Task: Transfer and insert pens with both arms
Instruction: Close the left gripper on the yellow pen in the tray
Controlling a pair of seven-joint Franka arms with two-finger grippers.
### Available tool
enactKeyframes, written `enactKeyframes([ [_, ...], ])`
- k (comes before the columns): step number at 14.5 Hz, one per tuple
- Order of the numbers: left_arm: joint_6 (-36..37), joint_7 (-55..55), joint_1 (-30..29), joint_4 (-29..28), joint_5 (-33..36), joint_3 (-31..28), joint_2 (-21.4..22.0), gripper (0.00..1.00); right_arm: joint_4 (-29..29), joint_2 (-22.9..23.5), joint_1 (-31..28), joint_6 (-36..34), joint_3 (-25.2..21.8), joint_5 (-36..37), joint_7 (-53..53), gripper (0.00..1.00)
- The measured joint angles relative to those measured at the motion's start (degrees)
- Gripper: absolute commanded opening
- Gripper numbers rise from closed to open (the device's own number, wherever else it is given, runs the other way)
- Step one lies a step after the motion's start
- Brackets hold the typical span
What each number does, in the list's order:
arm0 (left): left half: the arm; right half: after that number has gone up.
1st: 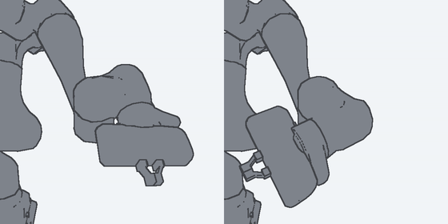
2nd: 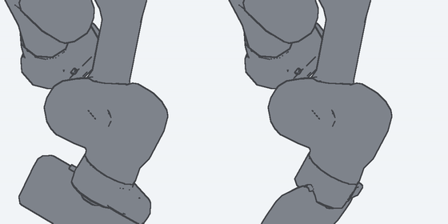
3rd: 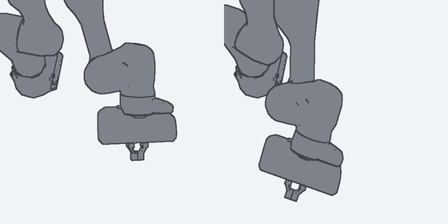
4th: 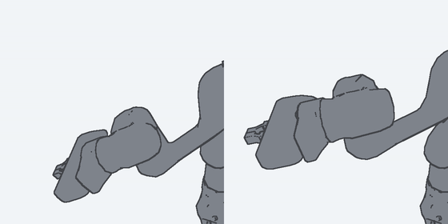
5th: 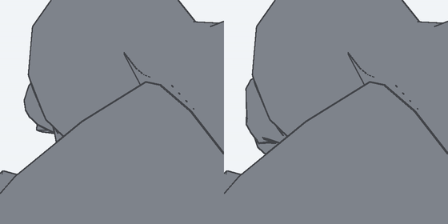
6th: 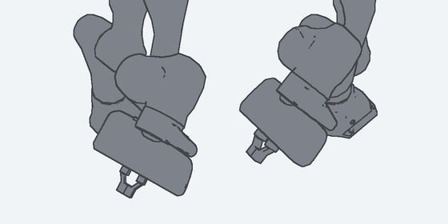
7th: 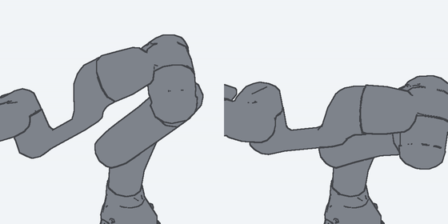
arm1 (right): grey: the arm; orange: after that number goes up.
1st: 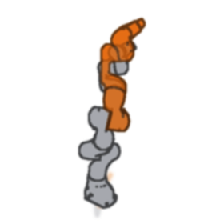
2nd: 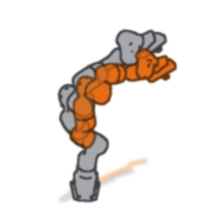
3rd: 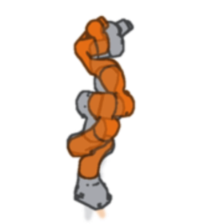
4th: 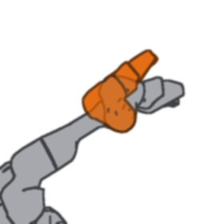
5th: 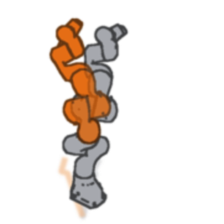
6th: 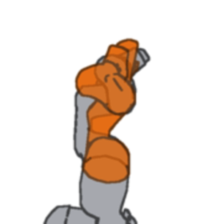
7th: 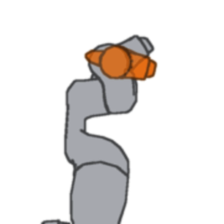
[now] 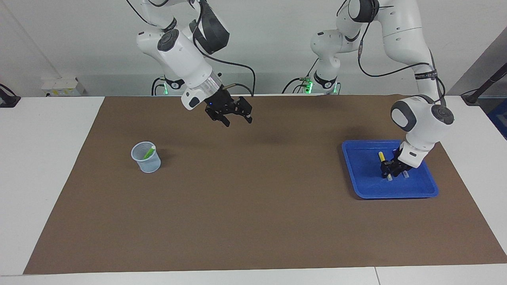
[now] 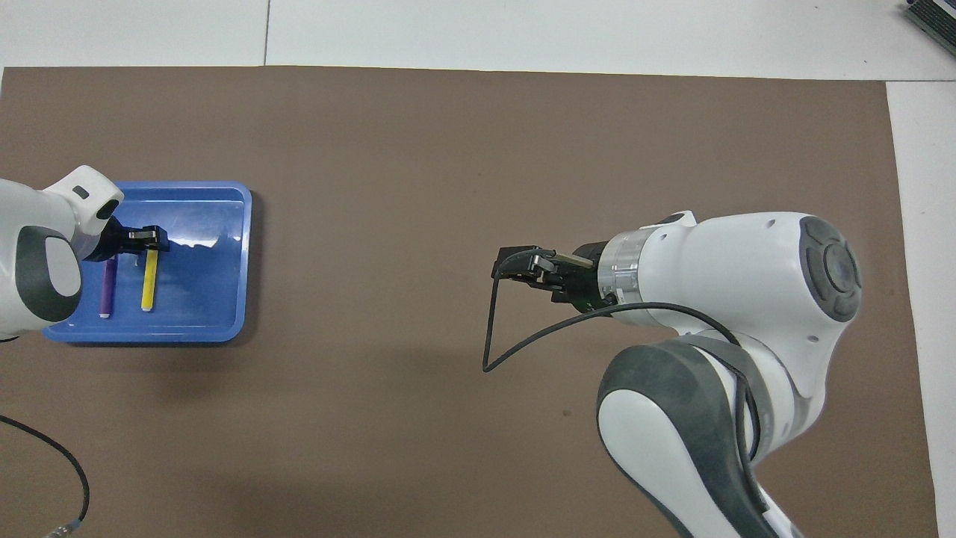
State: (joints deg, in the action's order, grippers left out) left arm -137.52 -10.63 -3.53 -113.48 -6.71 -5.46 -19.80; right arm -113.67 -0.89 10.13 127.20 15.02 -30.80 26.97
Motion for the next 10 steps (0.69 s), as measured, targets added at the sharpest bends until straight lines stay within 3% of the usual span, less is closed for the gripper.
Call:
enactKeyframes([
  [6, 0.80, -0.01, -0.02, 0.11, 0.00, -0.14, 0.17, 0.00, 0.00, 0.00, 0.76, 0.62, -0.01, -0.01, 2.25, 1.00],
  [10, 5.15, 0.12, 0.03, 1.70, -0.16, 0.01, 0.16, 0.00, 0.00, 0.00, 0.79, 1.29, 0.00, -0.01, 3.04, 1.00],
])
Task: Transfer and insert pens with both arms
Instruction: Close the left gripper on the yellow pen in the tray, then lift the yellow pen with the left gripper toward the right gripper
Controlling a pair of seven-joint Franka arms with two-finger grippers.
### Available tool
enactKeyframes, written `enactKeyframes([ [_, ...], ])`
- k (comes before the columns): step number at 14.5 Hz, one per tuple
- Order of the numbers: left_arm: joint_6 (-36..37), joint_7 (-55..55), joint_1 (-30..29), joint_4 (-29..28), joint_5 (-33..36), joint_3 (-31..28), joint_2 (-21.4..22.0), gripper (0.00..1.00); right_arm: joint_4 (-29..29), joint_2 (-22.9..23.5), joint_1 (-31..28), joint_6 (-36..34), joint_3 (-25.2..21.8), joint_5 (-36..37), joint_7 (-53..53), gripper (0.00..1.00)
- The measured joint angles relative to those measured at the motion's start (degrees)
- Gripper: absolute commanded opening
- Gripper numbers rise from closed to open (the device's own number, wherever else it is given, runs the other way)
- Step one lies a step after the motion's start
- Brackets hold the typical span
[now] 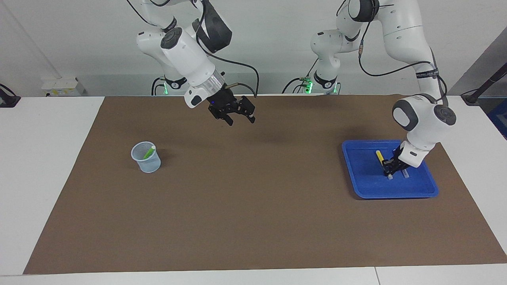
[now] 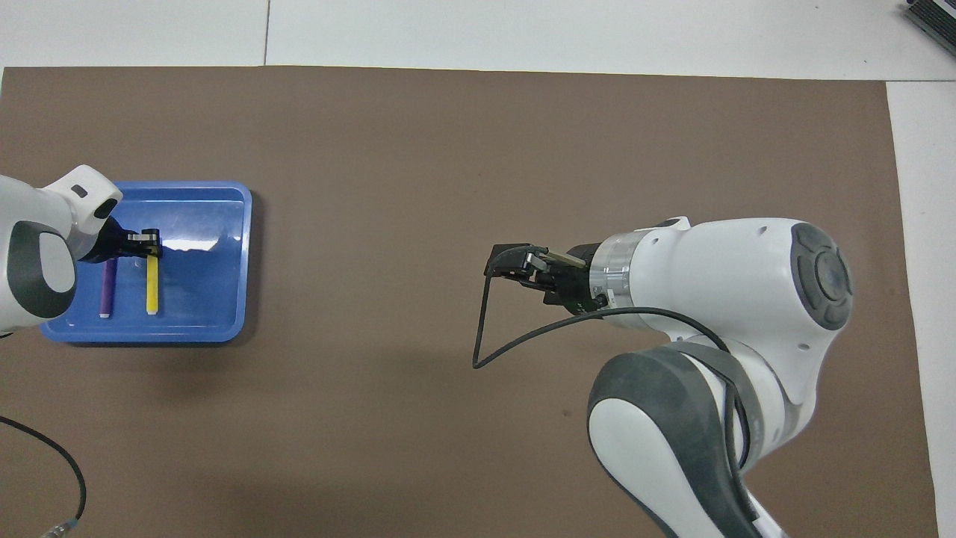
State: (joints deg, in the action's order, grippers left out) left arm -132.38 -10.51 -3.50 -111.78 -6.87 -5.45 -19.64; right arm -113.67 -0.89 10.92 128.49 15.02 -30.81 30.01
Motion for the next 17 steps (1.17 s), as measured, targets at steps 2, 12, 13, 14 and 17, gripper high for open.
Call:
enactKeyframes([
  [2, 3.56, 0.96, 0.00, 2.64, -0.20, -0.02, 0.08, 0.00, 0.00, 0.00, 0.01, 0.04, 0.00, -0.09, 0.03, 1.00],
  [12, 11.09, 21.01, 1.34, 5.98, -0.31, 0.98, 7.77, 0.00, 0.00, 0.00, 0.01, 0.42, 0.00, -4.17, 0.06, 1.00],
  [13, 11.95, 23.54, 1.72, 6.25, -0.32, 0.98, 8.57, 0.00, 0.00, 0.00, 0.01, 0.57, 0.00, -4.72, 0.06, 1.00],
  [14, 13.07, 26.34, 2.05, 6.70, -0.32, 1.04, 9.34, 0.00, 0.00, 0.00, 0.01, 0.98, 0.00, -5.14, 0.06, 1.00],
  [17, 15.87, 34.58, 2.76, 8.42, -0.34, 1.05, 11.37, 0.00, 0.00, 0.01, 0.15, 1.17, 0.01, -5.28, 0.06, 1.00],
])
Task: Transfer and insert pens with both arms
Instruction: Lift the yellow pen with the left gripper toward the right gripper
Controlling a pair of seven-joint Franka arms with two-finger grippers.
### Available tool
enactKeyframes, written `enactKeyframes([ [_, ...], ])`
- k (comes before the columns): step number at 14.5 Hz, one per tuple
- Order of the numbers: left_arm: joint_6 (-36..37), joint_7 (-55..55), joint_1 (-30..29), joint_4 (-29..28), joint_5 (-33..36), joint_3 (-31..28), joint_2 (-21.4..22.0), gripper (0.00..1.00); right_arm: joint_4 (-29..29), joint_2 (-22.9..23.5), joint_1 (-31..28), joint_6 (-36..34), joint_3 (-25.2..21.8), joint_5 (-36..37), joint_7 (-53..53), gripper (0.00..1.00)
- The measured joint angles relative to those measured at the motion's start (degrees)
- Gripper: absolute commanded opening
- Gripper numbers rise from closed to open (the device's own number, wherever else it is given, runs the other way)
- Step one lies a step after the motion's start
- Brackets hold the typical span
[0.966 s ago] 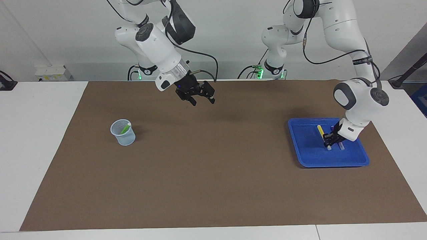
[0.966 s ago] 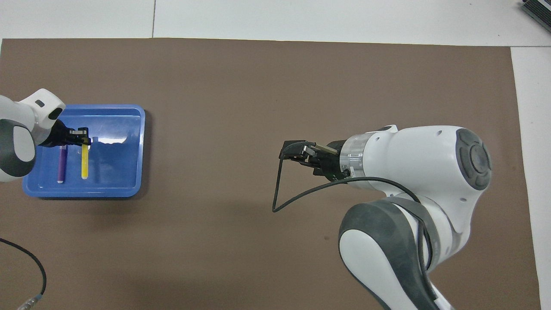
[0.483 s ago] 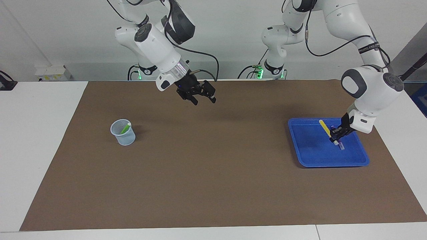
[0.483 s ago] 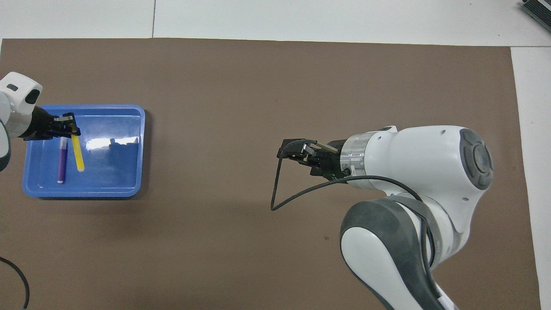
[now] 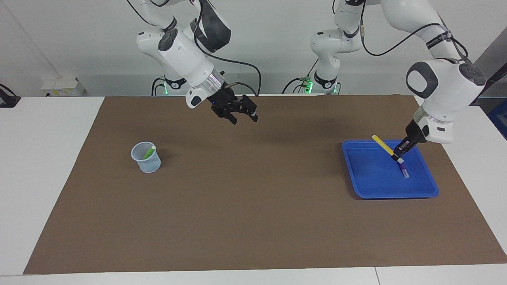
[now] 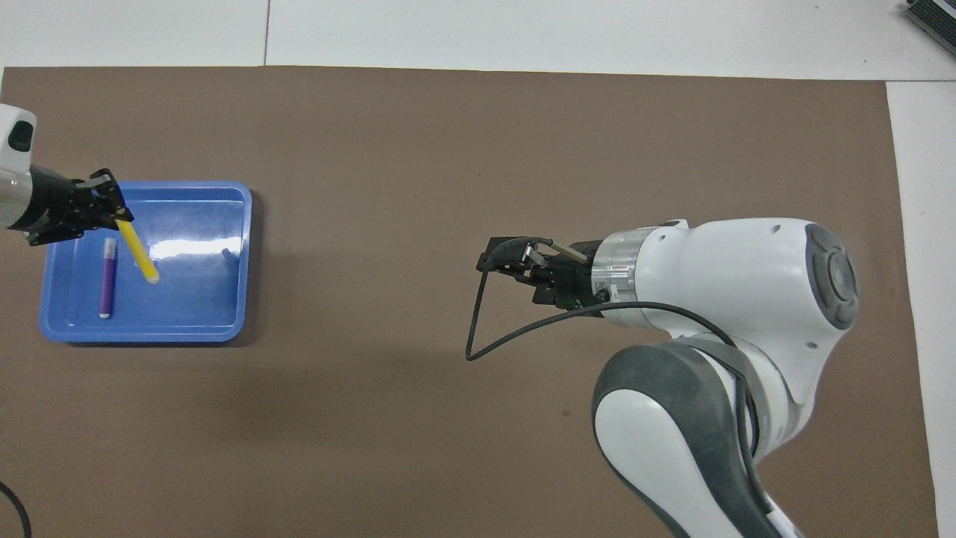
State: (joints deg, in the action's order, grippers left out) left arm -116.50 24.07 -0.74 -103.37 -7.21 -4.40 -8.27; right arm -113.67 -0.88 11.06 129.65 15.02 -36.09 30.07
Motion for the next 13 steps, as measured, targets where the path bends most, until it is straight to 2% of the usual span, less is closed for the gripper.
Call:
enactKeyframes([
  [10, 2.17, 36.99, 5.93, 0.79, -0.11, 0.40, 8.48, 0.00, -0.02, 0.28, 2.18, 3.30, -0.02, -0.04, 3.58, 1.00],
  [13, 2.23, 48.12, 8.53, 0.79, -0.13, 0.47, 9.86, 0.00, -0.01, 0.29, 2.18, 3.73, -0.02, -3.84, 3.65, 1.00],
])
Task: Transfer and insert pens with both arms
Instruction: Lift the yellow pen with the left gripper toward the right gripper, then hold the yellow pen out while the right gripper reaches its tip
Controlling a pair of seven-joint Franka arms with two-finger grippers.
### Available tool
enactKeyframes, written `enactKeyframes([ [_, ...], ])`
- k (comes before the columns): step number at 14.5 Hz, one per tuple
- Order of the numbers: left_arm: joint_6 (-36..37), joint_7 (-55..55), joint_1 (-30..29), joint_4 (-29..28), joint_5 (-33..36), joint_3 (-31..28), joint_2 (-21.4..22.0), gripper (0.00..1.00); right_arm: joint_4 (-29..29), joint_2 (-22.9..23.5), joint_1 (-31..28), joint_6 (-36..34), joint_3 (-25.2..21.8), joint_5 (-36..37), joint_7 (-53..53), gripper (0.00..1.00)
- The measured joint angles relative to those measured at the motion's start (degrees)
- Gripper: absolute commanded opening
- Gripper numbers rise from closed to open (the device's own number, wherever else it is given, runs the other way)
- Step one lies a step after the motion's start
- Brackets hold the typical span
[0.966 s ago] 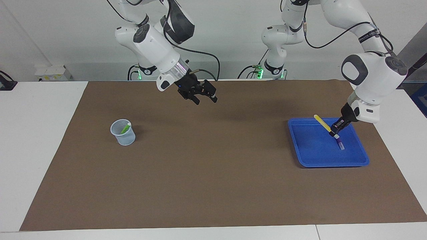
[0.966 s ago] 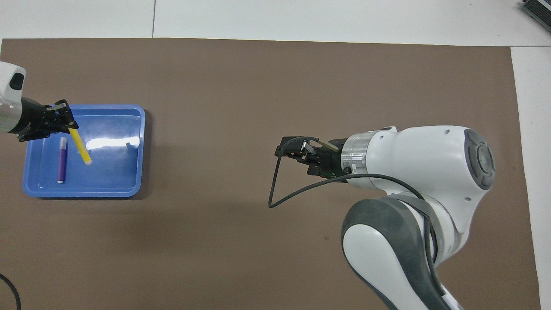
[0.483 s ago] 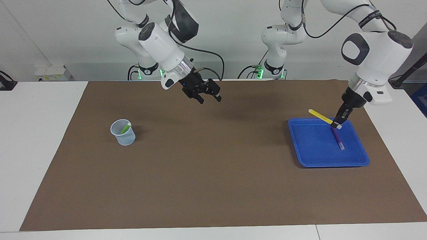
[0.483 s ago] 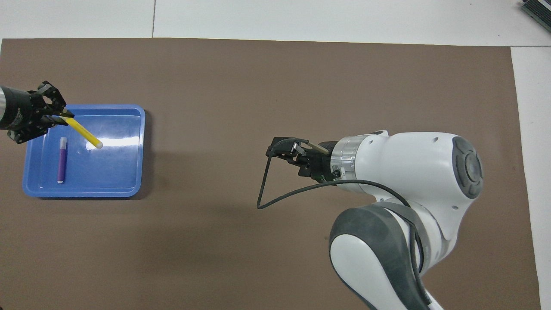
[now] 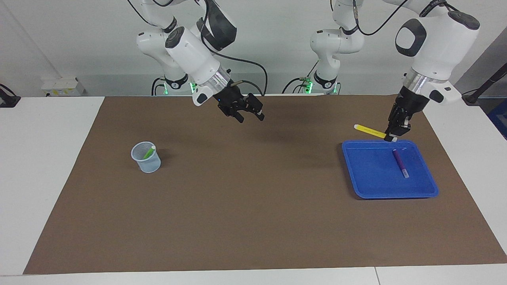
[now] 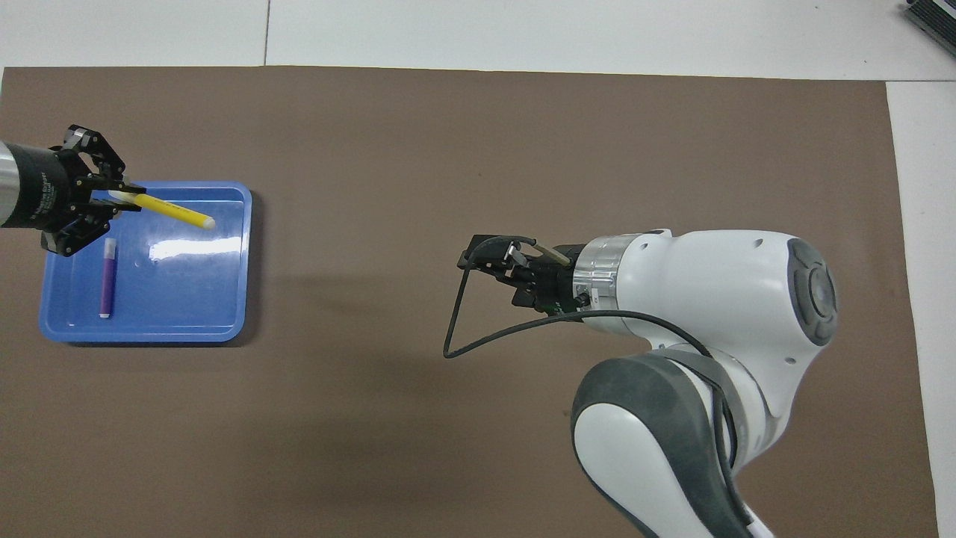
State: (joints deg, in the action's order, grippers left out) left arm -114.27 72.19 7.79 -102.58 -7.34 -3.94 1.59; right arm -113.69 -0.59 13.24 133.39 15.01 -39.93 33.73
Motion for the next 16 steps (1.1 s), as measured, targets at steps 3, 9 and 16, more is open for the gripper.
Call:
enactKeyframes([
  [3, 0.01, 10.90, 3.02, 0.00, 0.00, 0.10, 0.98, 0.00, 0.00, 0.02, 0.06, 0.59, -0.01, -1.52, 0.14, 1.00],
  [9, 0.34, 21.89, 8.55, -0.06, 1.98, 0.17, 2.29, 0.00, 0.22, 0.07, 0.68, 1.36, 0.01, -10.95, 0.64, 1.00],
  [16, 3.05, 27.98, 14.75, -0.23, 6.71, 0.42, 2.50, 0.00, 4.36, 0.86, 4.51, 8.52, 0.04, -11.50, 8.38, 1.00],
])
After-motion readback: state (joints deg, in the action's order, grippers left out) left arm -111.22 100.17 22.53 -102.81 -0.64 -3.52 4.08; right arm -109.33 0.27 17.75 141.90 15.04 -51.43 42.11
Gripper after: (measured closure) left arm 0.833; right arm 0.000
